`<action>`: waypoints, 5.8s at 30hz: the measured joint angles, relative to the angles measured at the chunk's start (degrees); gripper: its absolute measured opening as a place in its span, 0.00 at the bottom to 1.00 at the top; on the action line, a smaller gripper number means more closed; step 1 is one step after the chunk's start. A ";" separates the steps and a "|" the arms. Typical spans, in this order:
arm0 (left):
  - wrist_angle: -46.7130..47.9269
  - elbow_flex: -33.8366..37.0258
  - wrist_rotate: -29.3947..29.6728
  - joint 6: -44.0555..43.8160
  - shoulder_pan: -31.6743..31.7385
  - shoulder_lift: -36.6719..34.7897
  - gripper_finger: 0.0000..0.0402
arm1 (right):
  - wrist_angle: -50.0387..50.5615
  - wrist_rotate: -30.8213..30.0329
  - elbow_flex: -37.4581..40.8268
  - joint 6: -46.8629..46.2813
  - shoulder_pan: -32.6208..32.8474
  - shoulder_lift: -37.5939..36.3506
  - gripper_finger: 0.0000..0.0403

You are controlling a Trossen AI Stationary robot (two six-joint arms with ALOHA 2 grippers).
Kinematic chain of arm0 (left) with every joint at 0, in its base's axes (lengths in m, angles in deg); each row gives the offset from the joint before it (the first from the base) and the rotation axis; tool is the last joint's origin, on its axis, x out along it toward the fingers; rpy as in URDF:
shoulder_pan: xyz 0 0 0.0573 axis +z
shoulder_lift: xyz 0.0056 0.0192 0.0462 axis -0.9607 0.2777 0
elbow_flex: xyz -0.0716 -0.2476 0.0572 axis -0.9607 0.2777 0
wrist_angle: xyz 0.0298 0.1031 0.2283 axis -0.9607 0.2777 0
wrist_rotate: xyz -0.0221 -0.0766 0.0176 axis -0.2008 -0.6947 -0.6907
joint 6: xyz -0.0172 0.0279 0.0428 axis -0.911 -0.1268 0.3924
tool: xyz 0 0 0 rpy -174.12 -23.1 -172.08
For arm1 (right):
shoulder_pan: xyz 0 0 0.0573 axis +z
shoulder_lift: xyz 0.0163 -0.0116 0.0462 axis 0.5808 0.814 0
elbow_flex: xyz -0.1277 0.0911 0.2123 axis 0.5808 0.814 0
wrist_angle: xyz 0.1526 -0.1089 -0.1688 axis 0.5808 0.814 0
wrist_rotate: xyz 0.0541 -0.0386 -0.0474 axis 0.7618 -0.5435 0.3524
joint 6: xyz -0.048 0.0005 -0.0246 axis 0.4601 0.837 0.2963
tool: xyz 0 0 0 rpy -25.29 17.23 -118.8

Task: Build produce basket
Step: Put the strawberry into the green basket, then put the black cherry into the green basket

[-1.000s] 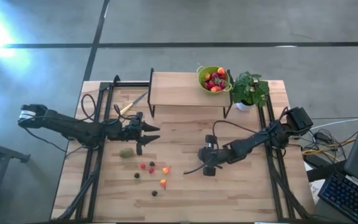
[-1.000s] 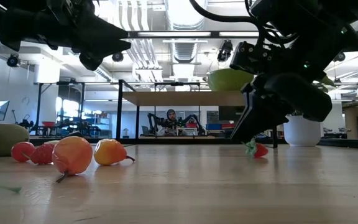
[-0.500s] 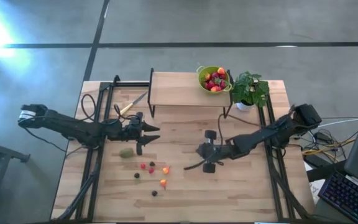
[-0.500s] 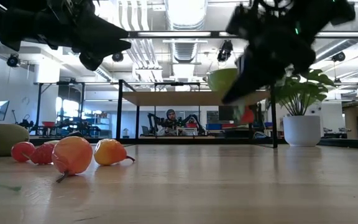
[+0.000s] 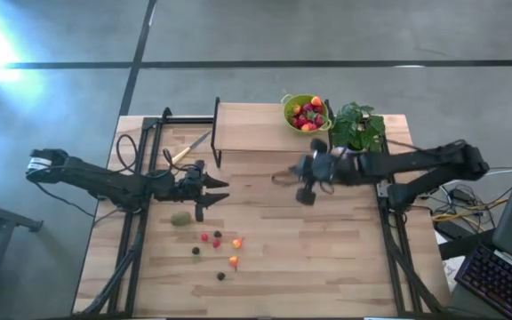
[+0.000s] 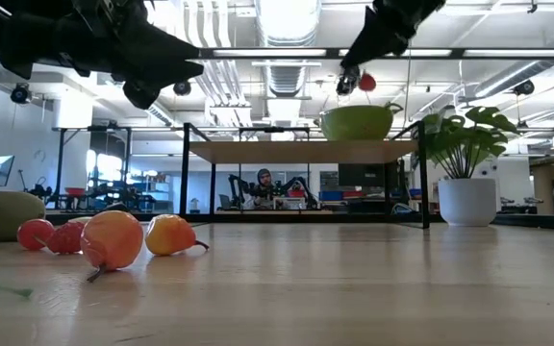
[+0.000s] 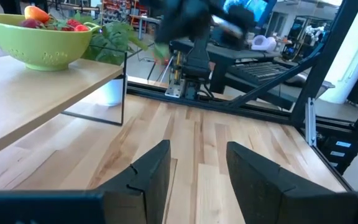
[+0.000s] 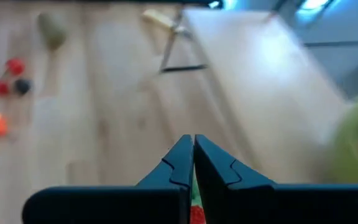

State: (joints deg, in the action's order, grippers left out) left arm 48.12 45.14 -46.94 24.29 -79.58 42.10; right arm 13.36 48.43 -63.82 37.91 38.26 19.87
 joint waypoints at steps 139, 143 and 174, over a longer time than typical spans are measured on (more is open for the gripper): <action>68.09 -31.66 3.24 -61.90 -42.09 28.25 0.41 | 3.59 0.39 8.49 -10.73 15.75 -6.56 0.40; 69.13 -31.91 3.15 -75.77 -42.50 30.76 0.41 | 2.92 0.39 8.49 -10.73 15.75 -6.56 0.37; 71.79 -31.04 2.49 -89.69 -39.68 37.81 0.15 | 2.25 0.59 8.49 -11.22 15.75 -6.56 0.43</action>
State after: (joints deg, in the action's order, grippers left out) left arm 119.92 14.10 -44.45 -65.40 -119.26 79.91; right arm 15.61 49.02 -55.33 26.69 54.01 13.31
